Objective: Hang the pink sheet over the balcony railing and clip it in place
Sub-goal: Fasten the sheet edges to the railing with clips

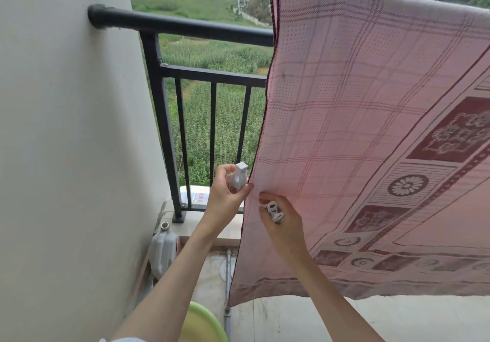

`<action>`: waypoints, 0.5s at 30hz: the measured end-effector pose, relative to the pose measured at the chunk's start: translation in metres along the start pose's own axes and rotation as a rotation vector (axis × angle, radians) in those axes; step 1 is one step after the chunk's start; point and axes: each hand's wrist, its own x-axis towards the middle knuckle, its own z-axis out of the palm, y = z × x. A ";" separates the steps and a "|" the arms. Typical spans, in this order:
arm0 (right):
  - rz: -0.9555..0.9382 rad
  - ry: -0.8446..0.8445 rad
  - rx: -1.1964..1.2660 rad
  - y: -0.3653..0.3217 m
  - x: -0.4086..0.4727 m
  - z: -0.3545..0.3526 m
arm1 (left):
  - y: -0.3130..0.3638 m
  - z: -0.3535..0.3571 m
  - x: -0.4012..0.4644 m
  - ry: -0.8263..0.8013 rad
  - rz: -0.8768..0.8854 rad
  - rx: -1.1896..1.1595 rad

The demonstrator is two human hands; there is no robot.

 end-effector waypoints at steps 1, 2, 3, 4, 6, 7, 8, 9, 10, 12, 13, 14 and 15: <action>-0.007 0.003 -0.006 0.001 0.000 -0.003 | 0.001 -0.002 0.000 -0.020 -0.007 -0.009; -0.016 0.002 -0.022 0.001 0.000 -0.006 | 0.002 -0.004 0.000 -0.046 -0.001 -0.005; -0.030 -0.006 -0.050 0.002 0.000 -0.009 | 0.003 -0.007 0.000 -0.075 0.013 0.015; -0.054 -0.018 -0.096 0.001 0.000 -0.013 | 0.004 -0.010 -0.001 -0.103 0.026 0.039; -0.153 -0.052 -0.211 -0.004 0.002 -0.020 | 0.006 -0.014 -0.001 -0.136 0.042 0.072; -0.222 -0.073 -0.266 -0.011 0.005 -0.024 | 0.007 -0.016 -0.001 -0.143 0.045 0.076; -0.308 -0.093 -0.332 -0.021 0.009 -0.028 | 0.008 -0.018 -0.001 -0.145 0.047 0.077; -0.408 -0.111 -0.415 -0.032 0.014 -0.033 | 0.009 -0.018 -0.001 -0.143 0.048 0.080; -0.507 -0.137 -0.512 -0.045 0.021 -0.037 | 0.009 -0.019 -0.001 -0.144 0.053 0.079; -0.619 -0.235 -0.709 -0.070 0.036 -0.041 | 0.009 -0.018 -0.002 -0.144 0.063 0.090; -0.627 -0.286 -0.805 -0.082 0.044 -0.040 | 0.007 -0.018 -0.002 -0.143 0.063 0.095; -0.612 -0.331 -0.901 -0.092 0.051 -0.039 | 0.005 -0.018 -0.002 -0.142 0.063 0.097; -0.588 -0.358 -1.000 -0.100 0.057 -0.037 | 0.004 -0.018 -0.003 -0.141 0.065 0.092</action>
